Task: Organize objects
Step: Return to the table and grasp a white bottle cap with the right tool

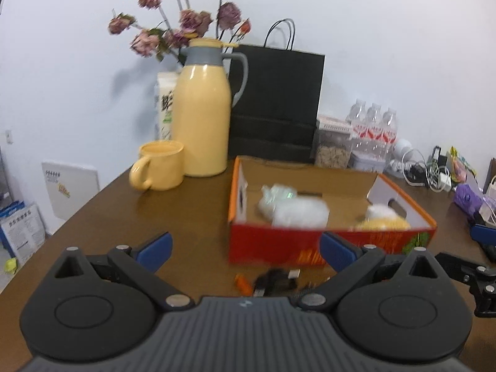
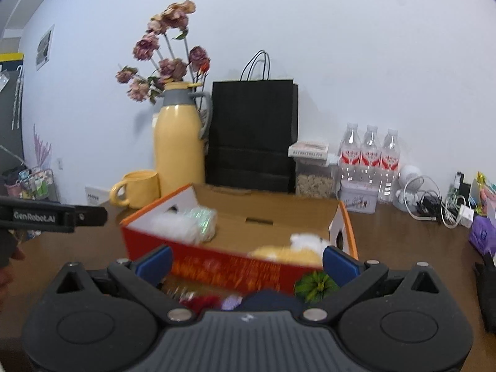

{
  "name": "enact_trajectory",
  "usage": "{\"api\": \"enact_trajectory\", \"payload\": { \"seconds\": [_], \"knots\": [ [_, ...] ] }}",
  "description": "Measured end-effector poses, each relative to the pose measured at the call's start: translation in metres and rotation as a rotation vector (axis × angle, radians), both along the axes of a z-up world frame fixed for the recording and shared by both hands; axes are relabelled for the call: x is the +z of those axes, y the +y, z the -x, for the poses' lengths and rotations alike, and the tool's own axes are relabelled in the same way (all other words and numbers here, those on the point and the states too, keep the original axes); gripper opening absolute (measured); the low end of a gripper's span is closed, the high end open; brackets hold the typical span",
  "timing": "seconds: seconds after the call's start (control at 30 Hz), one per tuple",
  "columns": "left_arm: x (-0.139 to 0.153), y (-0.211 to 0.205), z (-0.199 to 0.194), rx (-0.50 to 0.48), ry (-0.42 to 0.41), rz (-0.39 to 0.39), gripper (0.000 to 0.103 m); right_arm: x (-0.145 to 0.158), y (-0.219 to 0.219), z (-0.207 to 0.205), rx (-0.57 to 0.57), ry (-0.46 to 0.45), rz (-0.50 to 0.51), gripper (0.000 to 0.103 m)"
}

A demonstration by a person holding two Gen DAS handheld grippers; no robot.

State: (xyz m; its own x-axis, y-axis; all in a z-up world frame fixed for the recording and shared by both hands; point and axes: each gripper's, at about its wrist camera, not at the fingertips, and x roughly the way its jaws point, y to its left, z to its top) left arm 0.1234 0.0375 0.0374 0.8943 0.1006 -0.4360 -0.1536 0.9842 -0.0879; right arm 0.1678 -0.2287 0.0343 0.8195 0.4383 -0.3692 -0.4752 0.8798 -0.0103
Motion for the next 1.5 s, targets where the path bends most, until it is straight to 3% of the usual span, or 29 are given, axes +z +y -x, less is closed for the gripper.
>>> {"api": "enact_trajectory", "payload": {
  "seconds": [0.43,0.63,0.9,0.97,1.1,1.17,1.3,1.37,1.5],
  "knots": [
    [-0.048,0.02,0.076,0.002,0.143,0.038,0.103,-0.038,0.003,0.079,0.054,0.107,0.064,0.103],
    [-0.052,0.021,0.083,-0.012,0.156,0.054,0.103,-0.063,0.013,0.091,0.075,0.175,0.101,0.103],
    [-0.059,0.022,0.081,-0.012,0.171,0.07,0.103,-0.069,0.025,0.093,0.085,0.17,0.122,0.101],
    [-0.059,0.023,0.08,-0.01,0.172,0.072,0.103,-0.07,0.026,0.092,0.09,0.176,0.115,0.089],
    [-0.059,0.023,0.081,-0.01,0.172,0.073,0.103,-0.072,0.027,0.09,0.109,0.187,0.104,0.078],
    [-0.06,0.023,0.081,-0.012,0.172,0.073,0.103,-0.072,0.027,0.09,0.119,0.188,0.099,0.066],
    [-0.061,0.022,0.08,-0.018,0.176,0.074,0.103,-0.074,0.03,0.089,0.136,0.192,0.095,0.057],
    [-0.061,0.021,0.08,-0.02,0.178,0.073,0.103,-0.076,0.033,0.089,0.146,0.199,0.103,0.042],
    [-0.061,0.021,0.08,-0.019,0.179,0.074,0.103,-0.077,0.033,0.09,0.159,0.19,0.105,0.039]
  ]
}}
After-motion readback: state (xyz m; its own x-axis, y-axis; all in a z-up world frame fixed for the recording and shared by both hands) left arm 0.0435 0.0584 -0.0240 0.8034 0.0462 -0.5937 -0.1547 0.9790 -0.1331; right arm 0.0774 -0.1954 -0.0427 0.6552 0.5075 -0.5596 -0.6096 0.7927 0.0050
